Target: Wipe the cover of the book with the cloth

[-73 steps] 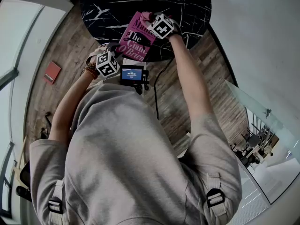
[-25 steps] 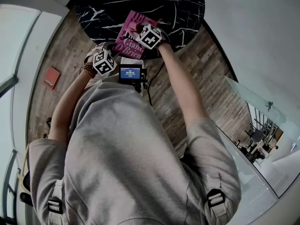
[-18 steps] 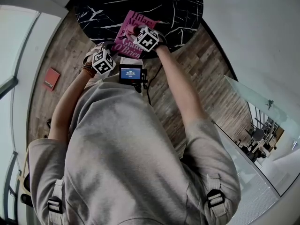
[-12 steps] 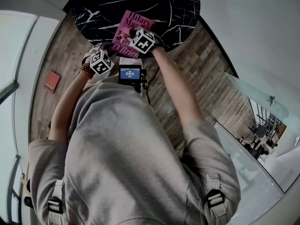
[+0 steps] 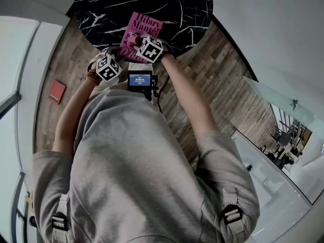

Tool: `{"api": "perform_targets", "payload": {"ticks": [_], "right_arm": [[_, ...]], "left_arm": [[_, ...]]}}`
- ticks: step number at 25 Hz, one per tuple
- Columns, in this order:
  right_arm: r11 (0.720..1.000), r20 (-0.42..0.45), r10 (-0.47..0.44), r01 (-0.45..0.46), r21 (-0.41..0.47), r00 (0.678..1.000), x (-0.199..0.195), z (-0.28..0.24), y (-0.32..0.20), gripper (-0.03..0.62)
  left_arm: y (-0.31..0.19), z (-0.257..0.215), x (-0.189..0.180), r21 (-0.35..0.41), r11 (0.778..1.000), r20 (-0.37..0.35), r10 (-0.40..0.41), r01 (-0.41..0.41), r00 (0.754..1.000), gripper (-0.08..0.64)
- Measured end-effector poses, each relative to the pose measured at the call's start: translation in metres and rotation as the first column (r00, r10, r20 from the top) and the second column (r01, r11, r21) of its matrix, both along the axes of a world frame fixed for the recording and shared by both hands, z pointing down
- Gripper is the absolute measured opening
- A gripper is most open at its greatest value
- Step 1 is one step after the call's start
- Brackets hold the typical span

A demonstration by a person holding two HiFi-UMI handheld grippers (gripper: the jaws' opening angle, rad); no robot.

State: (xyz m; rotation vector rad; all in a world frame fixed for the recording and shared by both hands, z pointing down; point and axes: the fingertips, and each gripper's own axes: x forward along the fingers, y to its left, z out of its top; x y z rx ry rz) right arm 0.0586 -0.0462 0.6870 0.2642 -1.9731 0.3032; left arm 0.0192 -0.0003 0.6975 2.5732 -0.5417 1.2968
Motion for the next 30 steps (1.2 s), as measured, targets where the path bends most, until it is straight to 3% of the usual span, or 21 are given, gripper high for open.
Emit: {"api": "perform_targets", "payload": {"ticks": [10, 13, 18, 25, 30], "right_arm": [[0.999, 0.003, -0.03, 0.03, -0.031, 1.0, -0.005, 0.001, 0.017, 0.101], [0.998, -0.004, -0.048, 0.048, -0.038, 0.999, -0.006, 0.002, 0.019, 0.101], [0.995, -0.013, -0.081, 0.08, -0.058, 0.997, -0.008, 0.001, 0.023, 0.101], [0.994, -0.021, -0.092, 0.091, -0.066, 0.995, -0.007, 0.001, 0.028, 0.101], [0.979, -0.029, -0.169, 0.165, -0.118, 0.985, -0.014, 0.0, 0.044, 0.101]], "left_arm": [[0.0, 0.001, 0.001, -0.002, 1.0, -0.009, 0.011, -0.011, 1.0, 0.147], [-0.001, 0.0, 0.002, 0.021, 0.999, -0.006, 0.049, -0.049, 0.999, 0.15], [-0.007, -0.002, -0.002, 0.029, 0.999, -0.008, 0.039, -0.039, 0.999, 0.242], [-0.004, -0.001, -0.001, 0.011, 0.999, -0.012, 0.046, -0.045, 0.999, 0.253], [-0.005, -0.002, -0.001, 0.016, 0.999, -0.008, 0.039, -0.039, 0.999, 0.262]]}}
